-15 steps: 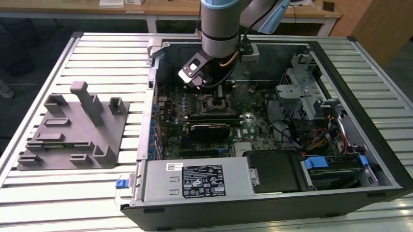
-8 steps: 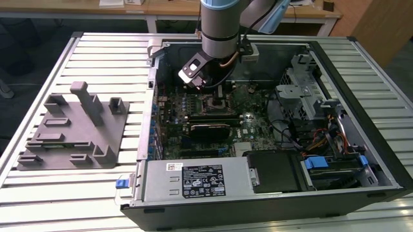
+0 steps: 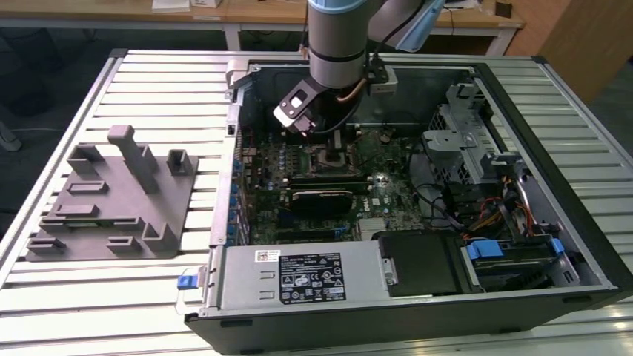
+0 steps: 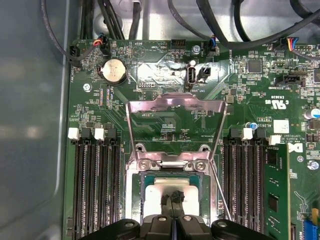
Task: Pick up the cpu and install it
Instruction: 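Place the cpu into insertion slot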
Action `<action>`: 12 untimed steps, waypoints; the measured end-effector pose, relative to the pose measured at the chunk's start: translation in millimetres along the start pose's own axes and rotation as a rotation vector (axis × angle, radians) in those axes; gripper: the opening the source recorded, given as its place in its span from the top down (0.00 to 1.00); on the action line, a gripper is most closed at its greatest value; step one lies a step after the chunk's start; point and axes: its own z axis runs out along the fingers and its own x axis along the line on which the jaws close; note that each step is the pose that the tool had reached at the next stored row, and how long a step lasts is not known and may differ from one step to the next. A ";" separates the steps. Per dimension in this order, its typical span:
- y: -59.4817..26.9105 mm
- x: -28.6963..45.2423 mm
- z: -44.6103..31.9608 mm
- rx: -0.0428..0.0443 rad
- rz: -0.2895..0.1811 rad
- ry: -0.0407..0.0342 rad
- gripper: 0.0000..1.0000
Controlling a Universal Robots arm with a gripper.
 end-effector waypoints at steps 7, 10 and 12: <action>1.1 0.0 -21.1 0.0004 0.000 -0.0006 0.89; 1.7 0.1 -31.8 0.0005 0.000 -0.0006 0.89; 2.1 0.1 -38.1 0.0005 0.000 -0.0006 0.89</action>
